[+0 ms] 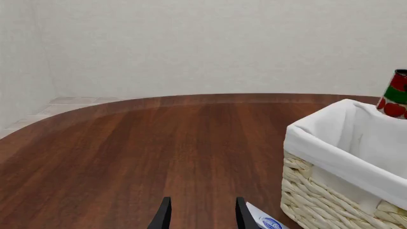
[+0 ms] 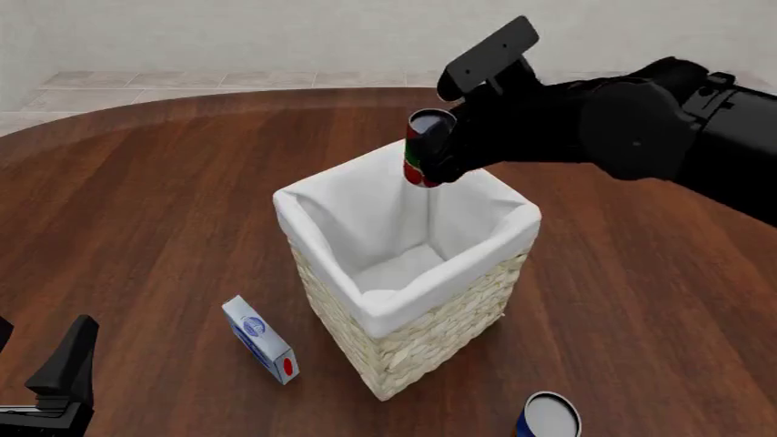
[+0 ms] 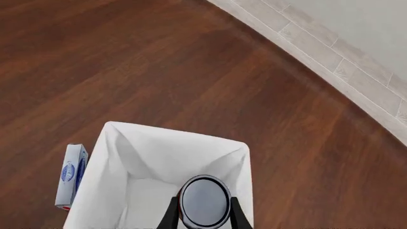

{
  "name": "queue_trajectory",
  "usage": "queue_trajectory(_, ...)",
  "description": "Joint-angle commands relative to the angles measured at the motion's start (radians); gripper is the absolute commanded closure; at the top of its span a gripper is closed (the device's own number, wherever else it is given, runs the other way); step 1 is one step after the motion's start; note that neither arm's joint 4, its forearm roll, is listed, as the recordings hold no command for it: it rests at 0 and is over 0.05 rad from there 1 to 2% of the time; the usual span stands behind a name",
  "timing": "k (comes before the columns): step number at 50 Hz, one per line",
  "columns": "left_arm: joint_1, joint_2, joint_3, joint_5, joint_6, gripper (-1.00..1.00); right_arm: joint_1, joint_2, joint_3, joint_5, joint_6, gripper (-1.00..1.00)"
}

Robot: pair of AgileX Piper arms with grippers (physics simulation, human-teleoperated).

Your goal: Pick up the tomato sauce, and put it in the basket.

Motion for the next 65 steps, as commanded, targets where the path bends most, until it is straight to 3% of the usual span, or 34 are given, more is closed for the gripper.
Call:
queue_trajectory(1,0.000,0.000,0.000,0.000,0.000,-1.00,0.015,0.037,0.004,-0.009,0.021,1.00)
queue_trajectory(33,0.000,0.000,0.000,0.000,0.000,-1.00,0.050,0.098,0.040,0.000,0.001,1.00)
queue_trajectory(48,0.000,0.000,0.000,0.000,0.000,-1.00,0.086,0.084,0.112,0.014,-0.013,1.00)
queue_trajectory(65,0.000,0.000,0.000,0.000,0.000,-1.00,0.067,0.100,0.100,0.022,-0.042,1.00)
